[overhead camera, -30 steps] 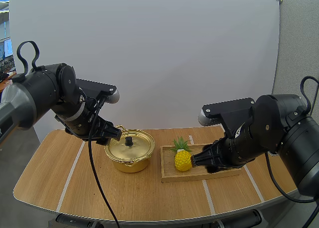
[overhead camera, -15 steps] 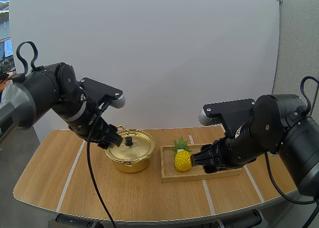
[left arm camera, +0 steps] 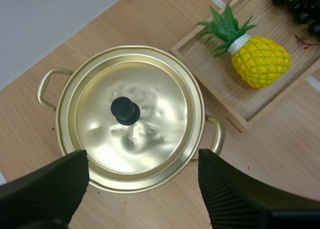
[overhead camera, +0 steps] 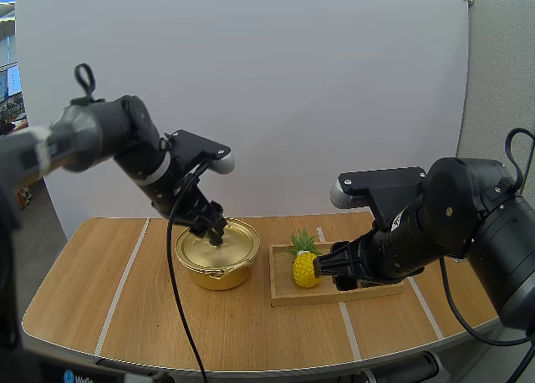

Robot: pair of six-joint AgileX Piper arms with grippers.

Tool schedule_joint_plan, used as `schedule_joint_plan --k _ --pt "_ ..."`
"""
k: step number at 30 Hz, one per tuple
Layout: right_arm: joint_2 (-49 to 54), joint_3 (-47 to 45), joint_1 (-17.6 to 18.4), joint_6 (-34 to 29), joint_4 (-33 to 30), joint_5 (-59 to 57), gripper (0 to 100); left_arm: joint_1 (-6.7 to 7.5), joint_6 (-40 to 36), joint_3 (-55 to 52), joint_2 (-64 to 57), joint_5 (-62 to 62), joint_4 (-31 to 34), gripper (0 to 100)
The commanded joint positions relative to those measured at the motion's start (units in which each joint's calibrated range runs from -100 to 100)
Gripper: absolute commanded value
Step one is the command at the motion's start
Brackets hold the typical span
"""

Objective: Open the pot, put the grape inside, and close it

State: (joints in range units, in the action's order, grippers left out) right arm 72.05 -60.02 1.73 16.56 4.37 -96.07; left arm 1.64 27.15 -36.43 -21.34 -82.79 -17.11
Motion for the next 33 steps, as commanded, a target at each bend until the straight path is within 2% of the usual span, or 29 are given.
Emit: schedule_joint_plan --k 1,12,19,33 --pt "0.0 0.3 -0.3 -0.5 0.5 -0.8 100 -0.12 0.4 4.2 4.4 -0.7 -0.9 100" --pt "0.0 0.3 -0.3 -0.5 0.4 -3.9 100 0.37 0.5 10.8 15.4 -1.1 -0.9 100" --pt "0.0 0.3 -0.3 -0.5 0.1 -3.9 100 1.46 1.2 11.0 19.9 3.7 0.3 100" --pt "0.0 0.3 -0.3 -0.5 0.1 -3.9 100 1.50 0.6 17.6 26.6 -0.2 1.6 100"
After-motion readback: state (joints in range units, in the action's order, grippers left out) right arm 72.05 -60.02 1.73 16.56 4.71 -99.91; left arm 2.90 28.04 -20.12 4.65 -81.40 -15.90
